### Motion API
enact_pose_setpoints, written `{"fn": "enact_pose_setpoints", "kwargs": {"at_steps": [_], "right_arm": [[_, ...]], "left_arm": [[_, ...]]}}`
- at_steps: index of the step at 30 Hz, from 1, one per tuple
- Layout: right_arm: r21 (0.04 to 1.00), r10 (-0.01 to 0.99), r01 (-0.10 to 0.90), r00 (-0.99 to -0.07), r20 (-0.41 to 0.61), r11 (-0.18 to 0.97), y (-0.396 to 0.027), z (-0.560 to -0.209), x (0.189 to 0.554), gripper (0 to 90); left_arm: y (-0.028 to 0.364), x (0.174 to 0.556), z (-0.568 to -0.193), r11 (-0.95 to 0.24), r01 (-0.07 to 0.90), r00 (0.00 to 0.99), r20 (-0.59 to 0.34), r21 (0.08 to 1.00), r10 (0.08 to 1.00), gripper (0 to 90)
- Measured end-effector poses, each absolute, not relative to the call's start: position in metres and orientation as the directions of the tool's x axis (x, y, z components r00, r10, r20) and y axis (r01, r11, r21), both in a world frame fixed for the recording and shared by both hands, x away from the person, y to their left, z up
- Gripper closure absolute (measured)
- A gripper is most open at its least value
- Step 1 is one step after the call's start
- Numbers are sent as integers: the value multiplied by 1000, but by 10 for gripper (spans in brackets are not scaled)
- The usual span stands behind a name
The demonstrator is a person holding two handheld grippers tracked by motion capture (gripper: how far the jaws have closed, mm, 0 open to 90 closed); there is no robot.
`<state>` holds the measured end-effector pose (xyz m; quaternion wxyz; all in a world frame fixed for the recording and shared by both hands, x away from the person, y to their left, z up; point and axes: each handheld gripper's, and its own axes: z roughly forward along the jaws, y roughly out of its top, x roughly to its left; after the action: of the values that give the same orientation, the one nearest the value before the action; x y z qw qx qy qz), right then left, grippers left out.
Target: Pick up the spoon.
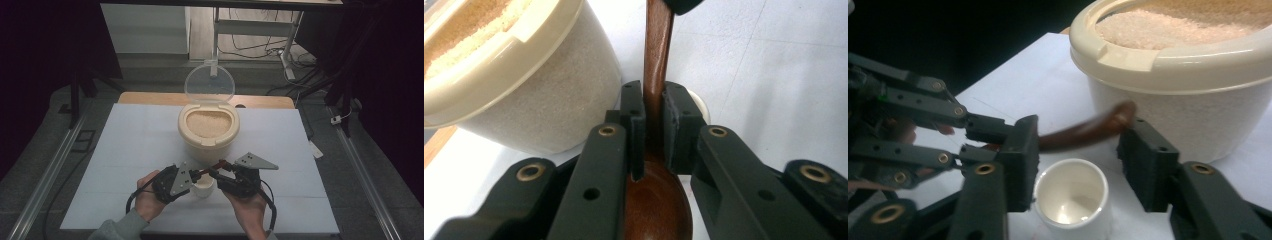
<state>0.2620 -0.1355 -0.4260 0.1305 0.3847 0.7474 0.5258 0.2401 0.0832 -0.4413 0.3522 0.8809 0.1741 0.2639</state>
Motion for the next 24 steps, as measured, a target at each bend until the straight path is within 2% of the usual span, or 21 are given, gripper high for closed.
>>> {"fn": "enact_pose_setpoints", "kwargs": {"at_steps": [2, 3, 6, 10, 14, 20, 22, 24], "right_arm": [[887, 712, 440, -667, 220, 139, -135, -426, 262, 565], [890, 706, 442, -666, 239, 115, -135, -425, 262, 608], [896, 691, 438, -672, 267, 80, -138, -424, 262, 657], [888, 630, 459, -693, 350, 11, -143, -424, 263, 745], [888, 571, 460, -722, 392, -28, -145, -423, 262, 813], [906, 550, 422, -749, 369, -32, -144, -420, 259, 830], [915, 540, 403, -764, 353, -28, -146, -418, 259, 833], [925, 549, 379, -768, 329, -24, -147, -417, 258, 834]], "left_arm": [[82, 239, -442, -700, 114, 793, 360, 705, 491, 798], [81, 238, -442, -702, 112, 794, 362, 704, 489, 798], [81, 237, -440, -698, 101, 789, 370, 709, 490, 798], [82, 236, -440, -697, 94, 786, 377, 711, 490, 797], [82, 233, -438, -693, 79, 772, 396, 717, 498, 797], [85, 233, -436, -667, 72, 773, 381, 742, 507, 794], [87, 233, -435, -643, 80, 781, 353, 761, 515, 773], [89, 234, -435, -633, 87, 786, 337, 769, 518, 715]]}}
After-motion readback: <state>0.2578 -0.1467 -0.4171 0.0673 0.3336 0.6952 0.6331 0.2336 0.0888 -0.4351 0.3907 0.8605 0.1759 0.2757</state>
